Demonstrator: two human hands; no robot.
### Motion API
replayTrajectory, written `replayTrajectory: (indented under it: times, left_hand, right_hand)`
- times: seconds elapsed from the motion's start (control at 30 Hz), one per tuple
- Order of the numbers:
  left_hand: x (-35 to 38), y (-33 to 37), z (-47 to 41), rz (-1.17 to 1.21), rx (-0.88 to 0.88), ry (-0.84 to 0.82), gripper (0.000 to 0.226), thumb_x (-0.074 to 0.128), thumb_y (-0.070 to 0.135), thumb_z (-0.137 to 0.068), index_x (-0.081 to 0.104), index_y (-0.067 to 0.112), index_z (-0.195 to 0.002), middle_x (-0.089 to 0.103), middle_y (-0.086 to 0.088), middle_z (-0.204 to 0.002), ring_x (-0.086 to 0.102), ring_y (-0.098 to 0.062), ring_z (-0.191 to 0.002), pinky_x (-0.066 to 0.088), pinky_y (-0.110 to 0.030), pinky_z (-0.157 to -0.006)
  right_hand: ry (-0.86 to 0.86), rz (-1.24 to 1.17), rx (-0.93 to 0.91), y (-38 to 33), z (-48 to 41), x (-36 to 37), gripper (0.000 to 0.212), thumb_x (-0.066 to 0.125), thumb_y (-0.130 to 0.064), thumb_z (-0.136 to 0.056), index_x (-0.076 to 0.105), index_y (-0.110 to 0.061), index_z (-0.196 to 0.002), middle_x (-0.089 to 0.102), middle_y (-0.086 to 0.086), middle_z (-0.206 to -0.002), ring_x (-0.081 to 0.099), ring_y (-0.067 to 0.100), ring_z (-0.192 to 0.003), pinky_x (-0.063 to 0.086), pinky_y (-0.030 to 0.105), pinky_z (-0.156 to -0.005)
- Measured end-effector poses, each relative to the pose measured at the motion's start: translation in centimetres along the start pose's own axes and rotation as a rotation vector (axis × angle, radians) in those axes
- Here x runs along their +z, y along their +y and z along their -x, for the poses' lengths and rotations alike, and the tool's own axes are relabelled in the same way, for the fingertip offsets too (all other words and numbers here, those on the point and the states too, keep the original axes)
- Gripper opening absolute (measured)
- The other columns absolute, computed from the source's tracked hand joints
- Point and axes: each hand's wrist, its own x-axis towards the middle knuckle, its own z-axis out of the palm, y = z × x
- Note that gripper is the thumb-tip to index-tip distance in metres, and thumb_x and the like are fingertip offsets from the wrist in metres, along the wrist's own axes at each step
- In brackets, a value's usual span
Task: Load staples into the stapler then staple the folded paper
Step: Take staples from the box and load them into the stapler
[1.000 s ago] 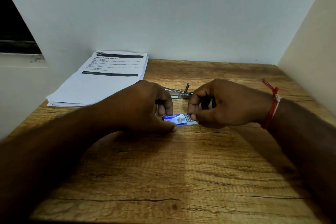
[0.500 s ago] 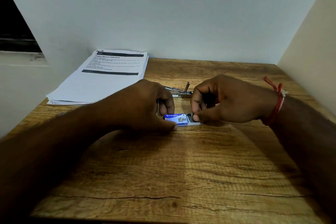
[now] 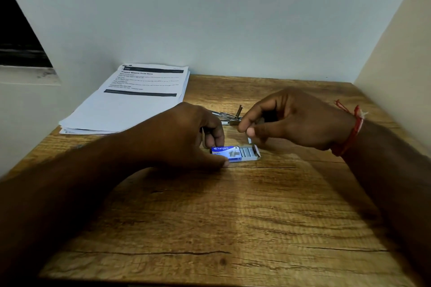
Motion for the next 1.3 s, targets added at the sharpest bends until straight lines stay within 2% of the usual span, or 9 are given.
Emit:
replayTrajectory:
  times: [0.2, 0.37, 0.47, 0.6, 0.8, 0.97, 1.07, 1.17, 1.3]
  left_hand:
    - [0.5, 0.1, -0.2, 0.245, 0.033, 0.188, 0.032, 0.091, 0.059, -0.084, 0.084, 0.041, -0.11, 0.082, 0.01, -0.095, 0.058, 0.001, -0.066, 0.047, -0.021, -0.064]
    - [0.7, -0.1, -0.5, 0.625, 0.082, 0.144, 0.02, 0.07, 0.019, -0.11, 0.085, 0.006, -0.105, 0.073, 0.014, -0.064, 0.062, 0.007, -0.061, 0.043, -0.005, -0.067]
    - [0.8, 0.0, -0.5, 0.698, 0.066, 0.092, 0.025, 0.074, 0.031, -0.104, 0.086, 0.008, -0.101, 0.079, -0.024, -0.09, 0.047, -0.021, -0.068, 0.038, -0.029, -0.069]
    - [1.1, -0.5, -1.1, 0.815, 0.009, 0.099, 0.029, 0.075, 0.035, -0.099, 0.084, 0.007, -0.105, 0.082, -0.005, -0.09, 0.05, -0.016, -0.069, 0.039, -0.03, -0.063]
    - [0.8, -0.7, -1.2, 0.612, 0.032, 0.059, 0.025, 0.061, 0.027, -0.114, 0.078, 0.02, -0.097, 0.076, 0.013, -0.08, 0.06, 0.003, -0.071, 0.045, -0.013, -0.067]
    - [1.2, -0.3, -1.1, 0.438, 0.036, 0.019, 0.028, 0.059, 0.037, -0.114, 0.072, 0.027, -0.092, 0.067, 0.026, -0.066, 0.057, 0.011, -0.06, 0.042, -0.006, -0.061]
    - [0.9, -0.7, -1.3, 0.393, 0.034, 0.218, 0.038, 0.068, 0.063, -0.098, 0.078, 0.026, -0.1, 0.071, 0.009, -0.073, 0.058, 0.003, -0.065, 0.043, -0.014, -0.062]
    - [0.0, -2.2, -1.8, 0.254, -0.015, 0.423, 0.041, 0.09, 0.063, -0.081, 0.077, 0.034, -0.107, 0.072, 0.015, -0.086, 0.055, -0.001, -0.069, 0.043, -0.015, -0.063]
    - [-0.6, -3.7, -2.3, 0.051, -0.051, 0.405, 0.058, 0.098, 0.059, -0.075, 0.076, 0.043, -0.126, 0.071, 0.02, -0.114, 0.065, 0.001, -0.095, 0.045, -0.019, -0.076]
  right_hand:
    - [0.028, -0.33, -0.08, 0.0, -0.4, 0.9, 0.022, 0.08, -0.011, -0.087, 0.081, -0.002, -0.107, 0.078, 0.024, -0.098, 0.071, 0.015, -0.078, 0.062, 0.031, -0.076]
    - [0.059, -0.483, -0.138, 0.5, -0.9, 2.0, 0.017, 0.083, -0.015, -0.09, 0.084, -0.011, -0.107, 0.079, 0.017, -0.101, 0.07, 0.022, -0.09, 0.057, 0.033, -0.078]
    - [0.128, -0.474, -0.143, 0.7, -1.0, 2.2, 0.015, 0.084, -0.018, -0.088, 0.087, -0.02, -0.103, 0.08, 0.011, -0.101, 0.073, 0.021, -0.093, 0.059, 0.035, -0.082]
    - [0.197, -0.36, -0.161, 0.5, -0.7, 2.3, 0.019, 0.084, -0.016, -0.089, 0.085, -0.017, -0.108, 0.081, 0.015, -0.102, 0.075, 0.025, -0.096, 0.063, 0.041, -0.086]
    - [0.219, 0.234, -0.365, 0.3, -0.5, 1.6, 0.025, 0.085, -0.017, -0.098, 0.086, -0.021, -0.123, 0.083, -0.003, -0.102, 0.078, 0.022, -0.093, 0.065, 0.047, -0.08]
    - [0.232, 0.318, -0.392, 0.6, -0.5, 1.2, 0.019, 0.087, -0.029, -0.096, 0.088, -0.025, -0.114, 0.083, -0.006, -0.098, 0.074, 0.021, -0.09, 0.06, 0.045, -0.073]
    - [0.334, 0.365, -0.347, 1.1, -0.9, 1.2, 0.014, 0.086, -0.03, -0.096, 0.088, -0.027, -0.11, 0.081, -0.013, -0.098, 0.072, 0.016, -0.094, 0.058, 0.038, -0.074]
    - [0.536, 0.374, -0.249, 2.2, -1.9, 1.6, 0.011, 0.085, -0.034, -0.096, 0.086, -0.031, -0.106, 0.077, -0.018, -0.102, 0.068, 0.011, -0.102, 0.057, 0.04, -0.079]
    - [0.609, 0.429, -0.146, 2.9, -3.1, 2.9, 0.011, 0.085, -0.036, -0.095, 0.084, -0.034, -0.105, 0.072, -0.017, -0.11, 0.06, 0.014, -0.113, 0.053, 0.039, -0.091]
